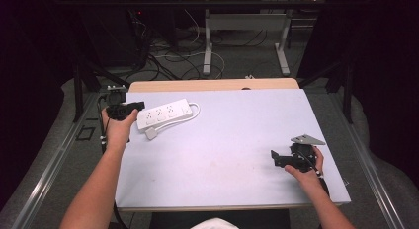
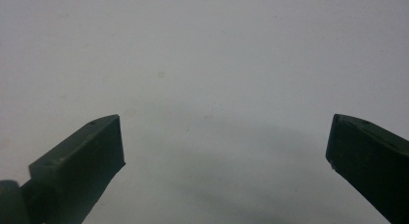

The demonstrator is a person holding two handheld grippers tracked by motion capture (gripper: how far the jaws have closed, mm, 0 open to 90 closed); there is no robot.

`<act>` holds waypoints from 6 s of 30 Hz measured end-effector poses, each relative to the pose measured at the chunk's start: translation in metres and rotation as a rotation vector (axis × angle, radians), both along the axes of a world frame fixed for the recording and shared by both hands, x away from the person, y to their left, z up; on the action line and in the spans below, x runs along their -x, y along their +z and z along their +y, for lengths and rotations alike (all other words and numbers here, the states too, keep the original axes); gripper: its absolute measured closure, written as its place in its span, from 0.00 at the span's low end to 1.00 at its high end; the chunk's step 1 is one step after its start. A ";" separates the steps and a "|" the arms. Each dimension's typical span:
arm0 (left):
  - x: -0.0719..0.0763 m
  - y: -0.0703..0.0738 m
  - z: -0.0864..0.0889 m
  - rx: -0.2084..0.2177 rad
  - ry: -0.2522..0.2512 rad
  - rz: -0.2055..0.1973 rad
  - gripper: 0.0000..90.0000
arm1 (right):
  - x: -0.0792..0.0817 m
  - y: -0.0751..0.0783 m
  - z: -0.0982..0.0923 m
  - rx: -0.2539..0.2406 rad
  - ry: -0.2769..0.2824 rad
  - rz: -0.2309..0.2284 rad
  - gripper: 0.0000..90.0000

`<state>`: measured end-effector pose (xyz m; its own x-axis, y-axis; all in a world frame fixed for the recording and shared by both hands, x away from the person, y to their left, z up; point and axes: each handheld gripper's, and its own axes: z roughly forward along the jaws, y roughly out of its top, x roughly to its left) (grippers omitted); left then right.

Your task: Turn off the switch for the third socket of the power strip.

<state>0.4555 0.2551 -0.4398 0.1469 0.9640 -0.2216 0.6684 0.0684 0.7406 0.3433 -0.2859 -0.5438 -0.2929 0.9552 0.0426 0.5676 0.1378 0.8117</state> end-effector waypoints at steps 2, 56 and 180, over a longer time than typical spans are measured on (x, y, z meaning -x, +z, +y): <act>-0.002 -0.002 0.000 -0.008 0.000 0.007 0.73 | 0.000 0.000 0.000 0.001 0.000 0.001 0.00; -0.046 -0.054 -0.011 -0.059 0.065 0.312 0.87 | -0.001 -0.001 0.000 0.003 0.009 0.009 0.00; -0.038 -0.057 0.008 0.055 0.087 0.259 0.64 | -0.002 -0.002 -0.002 0.001 0.010 0.008 0.00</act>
<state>0.4932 0.2630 -0.4965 -0.0039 0.9560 -0.2935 0.8248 0.1690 0.5395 0.3454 -0.2877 -0.5453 -0.3022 0.9522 0.0439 0.5728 0.1445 0.8068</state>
